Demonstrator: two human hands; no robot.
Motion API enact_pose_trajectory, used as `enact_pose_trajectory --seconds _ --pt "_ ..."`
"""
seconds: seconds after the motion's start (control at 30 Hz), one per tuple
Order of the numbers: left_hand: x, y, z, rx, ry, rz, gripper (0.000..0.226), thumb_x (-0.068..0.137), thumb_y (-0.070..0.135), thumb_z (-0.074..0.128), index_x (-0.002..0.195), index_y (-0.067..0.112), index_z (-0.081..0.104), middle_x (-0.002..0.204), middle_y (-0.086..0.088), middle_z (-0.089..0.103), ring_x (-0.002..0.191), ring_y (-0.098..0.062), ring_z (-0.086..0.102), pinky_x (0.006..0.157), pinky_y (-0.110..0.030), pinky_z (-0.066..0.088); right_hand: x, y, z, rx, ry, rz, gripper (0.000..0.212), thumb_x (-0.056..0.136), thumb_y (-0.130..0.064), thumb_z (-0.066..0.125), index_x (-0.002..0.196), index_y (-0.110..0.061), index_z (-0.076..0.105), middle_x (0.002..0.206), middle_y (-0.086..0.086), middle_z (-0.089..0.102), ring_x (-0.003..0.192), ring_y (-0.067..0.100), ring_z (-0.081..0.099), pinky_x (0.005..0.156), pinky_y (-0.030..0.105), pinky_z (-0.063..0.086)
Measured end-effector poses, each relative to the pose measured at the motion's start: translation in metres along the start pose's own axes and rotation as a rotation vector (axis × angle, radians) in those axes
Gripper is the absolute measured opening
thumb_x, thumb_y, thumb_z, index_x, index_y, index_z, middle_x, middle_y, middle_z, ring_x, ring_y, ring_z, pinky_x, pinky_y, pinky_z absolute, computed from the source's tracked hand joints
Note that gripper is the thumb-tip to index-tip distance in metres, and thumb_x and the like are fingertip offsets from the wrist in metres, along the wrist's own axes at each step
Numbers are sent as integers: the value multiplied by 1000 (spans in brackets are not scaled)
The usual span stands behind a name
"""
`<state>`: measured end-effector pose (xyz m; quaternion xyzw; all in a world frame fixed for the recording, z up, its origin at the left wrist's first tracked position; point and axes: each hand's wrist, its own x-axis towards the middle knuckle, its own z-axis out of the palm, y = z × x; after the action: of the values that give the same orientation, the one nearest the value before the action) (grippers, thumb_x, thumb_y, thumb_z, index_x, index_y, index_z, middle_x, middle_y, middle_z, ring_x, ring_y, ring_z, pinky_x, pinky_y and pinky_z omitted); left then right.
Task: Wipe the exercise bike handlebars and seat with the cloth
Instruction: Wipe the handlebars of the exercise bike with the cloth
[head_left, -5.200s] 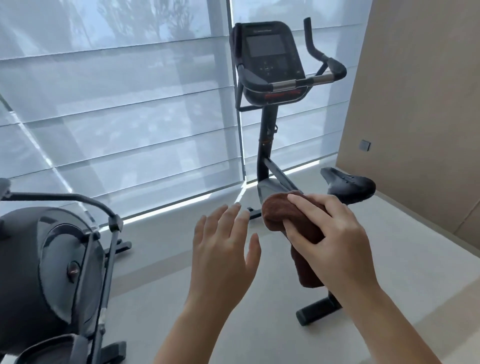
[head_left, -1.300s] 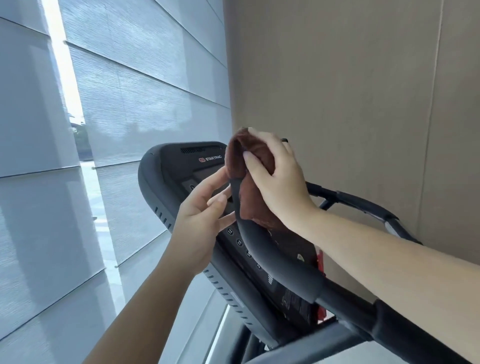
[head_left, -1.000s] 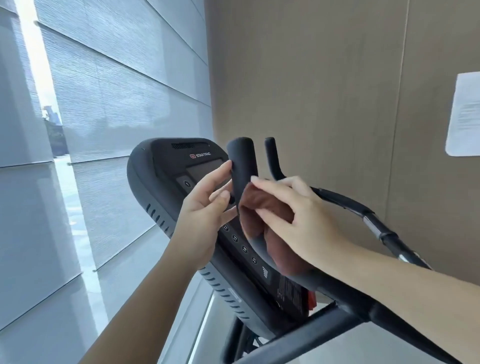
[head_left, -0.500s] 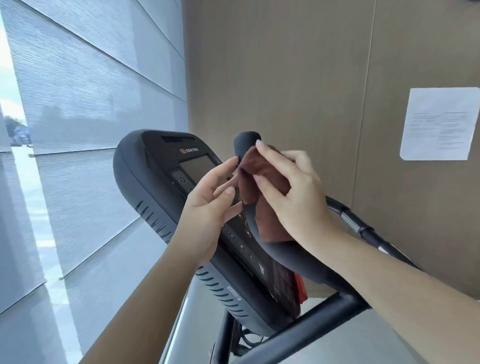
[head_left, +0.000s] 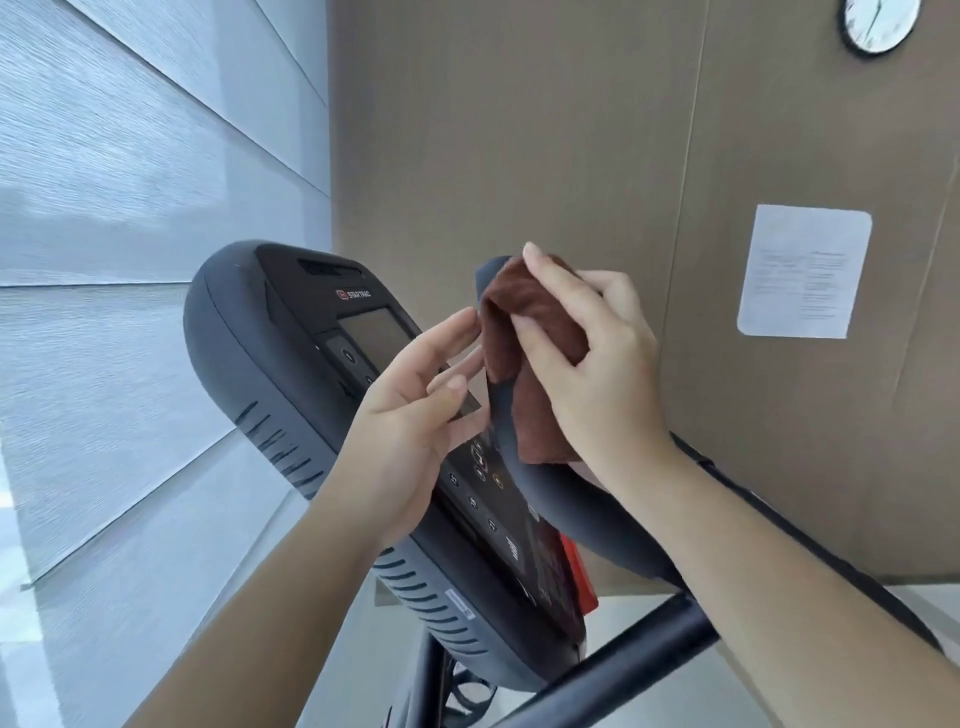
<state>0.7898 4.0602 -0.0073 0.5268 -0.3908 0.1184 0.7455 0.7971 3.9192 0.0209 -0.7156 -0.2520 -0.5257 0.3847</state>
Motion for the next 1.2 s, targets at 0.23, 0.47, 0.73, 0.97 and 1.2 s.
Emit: enact_pose_trajectory --seconds 0.23,0.47,0.73,0.97,1.2 --pt "9 0 -26 -86 -94 -82 42 93 -3 38 129 17 46 133 5 52 120 -11 50 90 -35 50 -65 -13 -25 -497 -160 -107 43 81 -33 59 123 -37 54 104 -3 52 90 8 54 77 16 45" --pt "4 10 -57 365 -121 143 40 95 0 39 130 17 44 128 5 54 118 -3 49 99 -17 37 -5 -32 20 -447 163 46 46 84 -23 62 128 -32 51 110 -4 43 93 -4 41 79 -3 30" --pt "-3 3 -91 1275 -210 687 27 85 8 56 111 2 60 109 -13 63 100 -30 56 90 -37 41 -63 -42 16 -694 75 57 47 81 -15 67 124 -27 56 115 11 51 102 26 55 83 29 41" --pt "-3 -13 -105 1496 -113 869 14 86 14 50 86 8 63 89 -8 64 80 -27 58 85 -38 35 -58 -37 28 -782 132 20 51 81 -30 65 129 -30 50 120 10 49 100 25 57 77 27 44" --pt "-1 -16 -109 1562 -101 928 17 85 13 50 70 9 58 80 -5 63 74 -26 58 85 -37 34 -45 -42 37 -753 207 50 48 78 -23 70 124 -21 56 116 15 51 105 28 54 81 34 49"
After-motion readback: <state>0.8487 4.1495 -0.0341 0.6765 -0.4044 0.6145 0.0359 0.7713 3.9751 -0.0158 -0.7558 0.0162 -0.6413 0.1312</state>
